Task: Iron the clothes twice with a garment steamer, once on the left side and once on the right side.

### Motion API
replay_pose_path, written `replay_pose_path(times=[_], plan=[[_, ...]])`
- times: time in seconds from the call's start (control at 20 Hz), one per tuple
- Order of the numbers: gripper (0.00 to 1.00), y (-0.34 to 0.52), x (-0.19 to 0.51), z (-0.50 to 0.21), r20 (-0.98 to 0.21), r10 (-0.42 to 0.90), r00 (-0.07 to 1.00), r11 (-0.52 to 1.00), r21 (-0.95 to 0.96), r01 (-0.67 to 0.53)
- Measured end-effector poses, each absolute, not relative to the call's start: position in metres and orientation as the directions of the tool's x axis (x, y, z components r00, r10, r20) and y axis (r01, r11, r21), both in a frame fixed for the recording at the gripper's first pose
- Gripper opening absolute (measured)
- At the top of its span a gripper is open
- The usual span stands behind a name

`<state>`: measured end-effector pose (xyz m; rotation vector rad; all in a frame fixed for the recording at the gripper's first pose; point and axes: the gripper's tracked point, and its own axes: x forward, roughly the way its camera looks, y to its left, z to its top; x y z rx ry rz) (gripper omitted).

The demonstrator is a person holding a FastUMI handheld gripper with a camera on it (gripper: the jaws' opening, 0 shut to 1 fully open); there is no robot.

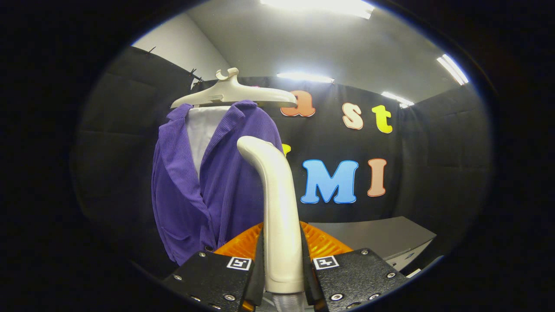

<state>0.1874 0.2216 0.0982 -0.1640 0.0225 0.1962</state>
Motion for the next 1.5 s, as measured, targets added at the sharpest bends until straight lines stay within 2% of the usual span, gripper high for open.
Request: replay_pose_path(times=[0.85,1.25,1.5], plan=[[0.38,0.190,0.165,-0.073,-0.289,0.127,0.949,0.950,-0.238,-0.200],[0.38,0.174,0.160,-0.123,-0.372,0.082,0.925,0.950,-0.251,-0.185],[0.38,0.175,0.151,-0.163,-0.459,0.083,0.885,0.941,-0.256,-0.221]])
